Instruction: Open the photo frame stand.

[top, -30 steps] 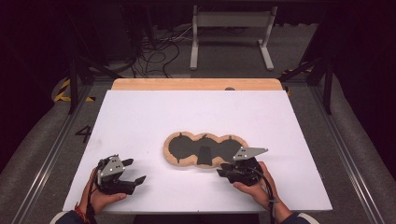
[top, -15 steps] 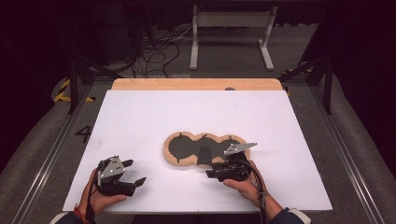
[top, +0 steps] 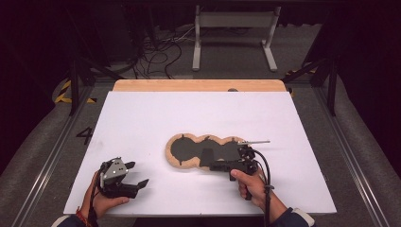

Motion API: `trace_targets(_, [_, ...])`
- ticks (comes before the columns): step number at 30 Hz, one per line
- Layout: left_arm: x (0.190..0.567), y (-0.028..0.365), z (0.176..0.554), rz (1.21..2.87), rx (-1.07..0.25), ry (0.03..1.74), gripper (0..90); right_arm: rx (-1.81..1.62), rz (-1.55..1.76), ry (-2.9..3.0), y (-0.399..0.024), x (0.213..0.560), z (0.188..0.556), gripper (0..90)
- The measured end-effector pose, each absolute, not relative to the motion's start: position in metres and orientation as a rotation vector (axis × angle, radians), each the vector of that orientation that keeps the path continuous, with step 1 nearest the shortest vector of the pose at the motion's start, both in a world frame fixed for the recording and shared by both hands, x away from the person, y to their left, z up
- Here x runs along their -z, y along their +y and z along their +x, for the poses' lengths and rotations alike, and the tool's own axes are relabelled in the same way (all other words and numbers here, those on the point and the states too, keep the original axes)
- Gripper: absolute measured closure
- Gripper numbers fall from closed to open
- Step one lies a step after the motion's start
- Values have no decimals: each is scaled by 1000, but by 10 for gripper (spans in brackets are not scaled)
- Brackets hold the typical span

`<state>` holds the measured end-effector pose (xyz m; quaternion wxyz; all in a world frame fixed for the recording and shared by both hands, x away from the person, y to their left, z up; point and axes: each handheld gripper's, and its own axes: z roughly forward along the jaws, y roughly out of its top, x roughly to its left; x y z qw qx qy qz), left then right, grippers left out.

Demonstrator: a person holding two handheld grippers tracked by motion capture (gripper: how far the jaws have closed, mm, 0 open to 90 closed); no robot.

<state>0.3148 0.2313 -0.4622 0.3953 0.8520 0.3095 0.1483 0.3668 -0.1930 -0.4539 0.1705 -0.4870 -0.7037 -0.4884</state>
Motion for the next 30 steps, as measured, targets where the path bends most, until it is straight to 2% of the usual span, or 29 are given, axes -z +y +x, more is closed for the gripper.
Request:
trace_targets(4, [462, 231, 315, 2164, -371, 785, 187, 1362, -1413, -1964, -194, 455, 369, 562])
trace_targets(7, [463, 230, 315, 2170, -370, 780, 184, 1320, -1403, -1985, -194, 455, 368, 559])
trace_targets(16, [464, 227, 315, 2188, -362, 758, 179, 1309, -1376, -1956, -188, 456, 367, 486])
trace_targets(22, [464, 224, 316, 2192, -361, 755, 176, 1329, -1405, -1905, -187, 453, 372, 481])
trace_targets(27, [462, 219, 323, 2166, -323, 754, 176, 1356, -1487, -1812, -189, 456, 373, 544])
trace_targets(30, [453, 208, 337, 2118, -272, 749, 162, 1385, -1536, -1783, -187, 460, 375, 625])
